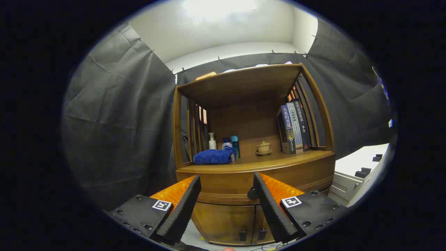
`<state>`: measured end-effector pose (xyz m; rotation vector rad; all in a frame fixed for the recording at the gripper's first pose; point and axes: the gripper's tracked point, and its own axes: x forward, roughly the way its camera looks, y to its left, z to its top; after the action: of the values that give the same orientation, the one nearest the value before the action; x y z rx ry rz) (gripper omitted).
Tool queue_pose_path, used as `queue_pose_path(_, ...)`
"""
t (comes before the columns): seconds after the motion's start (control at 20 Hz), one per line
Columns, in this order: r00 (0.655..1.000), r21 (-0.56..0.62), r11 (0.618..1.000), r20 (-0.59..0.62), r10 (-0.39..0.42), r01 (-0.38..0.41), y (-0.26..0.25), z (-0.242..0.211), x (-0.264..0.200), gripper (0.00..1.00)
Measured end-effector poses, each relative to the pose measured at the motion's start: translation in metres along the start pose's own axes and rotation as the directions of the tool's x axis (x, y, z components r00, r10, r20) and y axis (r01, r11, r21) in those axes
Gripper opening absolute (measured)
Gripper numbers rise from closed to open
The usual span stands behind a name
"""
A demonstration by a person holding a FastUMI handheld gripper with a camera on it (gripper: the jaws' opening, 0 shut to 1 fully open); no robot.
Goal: Pull open the drawer, take out the items inside it, and place them on the countertop above the cabinet.
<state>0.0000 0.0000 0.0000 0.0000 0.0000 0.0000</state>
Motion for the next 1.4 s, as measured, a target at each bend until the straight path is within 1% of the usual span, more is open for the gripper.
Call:
queue_pose_path(0.4, 0.999, -0.153, 0.987, -0.03, 0.038, -0.043, 0.025, -0.004, 0.006, 0.98)
queue_pose_path(0.7, 0.997, -0.264, 0.961, -0.048, 0.068, -0.078, 0.043, -0.01, 0.009, 0.98)
queue_pose_path(0.85, 0.996, -0.298, 0.95, -0.048, 0.078, -0.089, 0.049, -0.01, 0.009, 0.98)
queue_pose_path(1.1, 0.997, -0.295, 0.952, -0.047, 0.069, -0.08, 0.047, -0.011, 0.011, 0.98)
queue_pose_path(1.25, 0.996, -0.256, 0.966, -0.087, 0.013, -0.035, 0.03, -0.011, 0.023, 0.98)
queue_pose_path(1.35, 0.999, -0.233, 0.972, -0.049, -0.007, -0.005, 0.025, 0.006, 0.04, 0.98)
queue_pose_path(1.4, 0.999, -0.223, 0.975, -0.033, -0.034, 0.026, 0.017, 0.011, 0.048, 0.98)
